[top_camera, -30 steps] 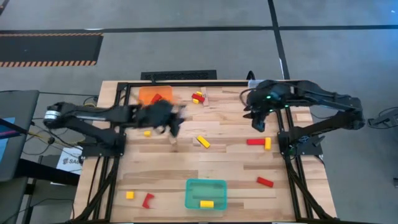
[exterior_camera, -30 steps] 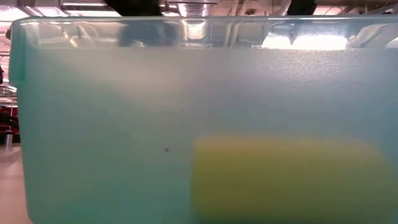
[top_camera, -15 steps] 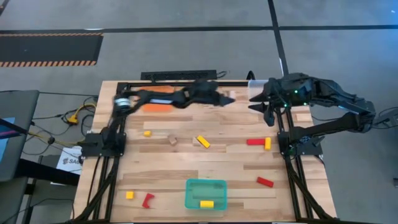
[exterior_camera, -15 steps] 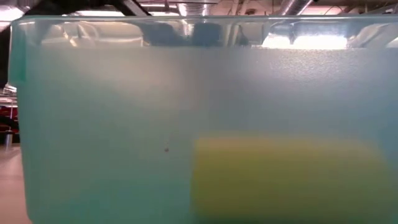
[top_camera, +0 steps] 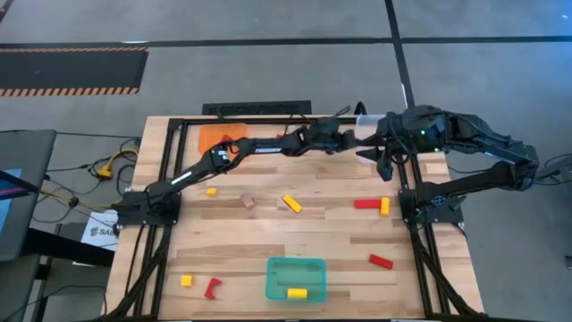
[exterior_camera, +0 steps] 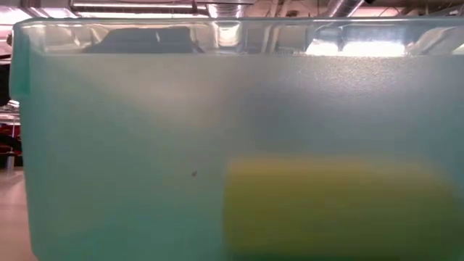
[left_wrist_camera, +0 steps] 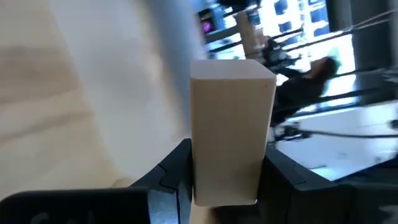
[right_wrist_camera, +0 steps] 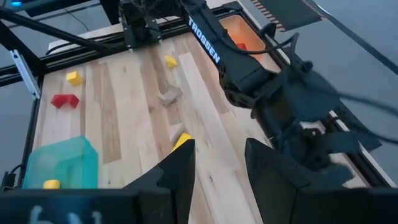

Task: Sort & place blocks by color
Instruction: Put the brown block into the brown bin

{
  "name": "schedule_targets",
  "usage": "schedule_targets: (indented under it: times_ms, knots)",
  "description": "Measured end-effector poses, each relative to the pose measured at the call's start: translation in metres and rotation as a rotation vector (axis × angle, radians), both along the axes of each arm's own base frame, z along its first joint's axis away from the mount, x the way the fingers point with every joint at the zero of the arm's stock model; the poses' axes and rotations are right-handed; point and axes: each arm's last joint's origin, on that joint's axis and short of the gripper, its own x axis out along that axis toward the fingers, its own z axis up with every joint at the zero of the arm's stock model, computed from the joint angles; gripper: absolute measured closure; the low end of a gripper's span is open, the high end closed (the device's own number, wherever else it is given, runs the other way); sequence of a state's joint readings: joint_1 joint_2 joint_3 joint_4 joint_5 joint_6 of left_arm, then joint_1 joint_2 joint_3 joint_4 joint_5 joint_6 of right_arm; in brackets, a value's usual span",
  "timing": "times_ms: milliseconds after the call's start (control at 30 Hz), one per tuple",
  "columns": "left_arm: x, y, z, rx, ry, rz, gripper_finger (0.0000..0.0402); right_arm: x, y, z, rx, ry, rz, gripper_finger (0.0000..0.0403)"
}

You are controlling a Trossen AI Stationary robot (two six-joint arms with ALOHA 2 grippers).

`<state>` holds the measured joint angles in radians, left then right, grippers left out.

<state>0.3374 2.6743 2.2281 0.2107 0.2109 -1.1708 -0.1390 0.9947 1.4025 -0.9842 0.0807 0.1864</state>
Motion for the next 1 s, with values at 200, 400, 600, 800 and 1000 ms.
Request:
schedule_targets:
  times_ms: [200,400,600,800,1000]
  knots:
    - [0.002,-0.005,0.005,0.18,0.012,-0.105,0.03,-0.002,-0.002,-0.006,0.029,0.058,-0.098,0.024]
    - [-0.012,0.006,0.06,0.407,0.011,-0.286,0.03,-0.022,-0.021,-0.011,0.016,0.142,-0.347,0.0261]
    - [-0.055,0.012,0.156,0.7,0.039,-0.341,0.03,-0.049,-0.04,-0.001,0.031,0.006,-0.412,0.0292]
    - [-0.087,-0.007,0.214,0.868,-0.005,-0.463,0.03,-0.02,-0.069,-0.007,0.054,-0.203,-0.129,0.0264]
    - [-0.12,-0.027,0.247,0.978,-0.023,-0.503,0.03,-0.015,-0.077,0.0,-0.057,-0.285,0.032,0.0158]
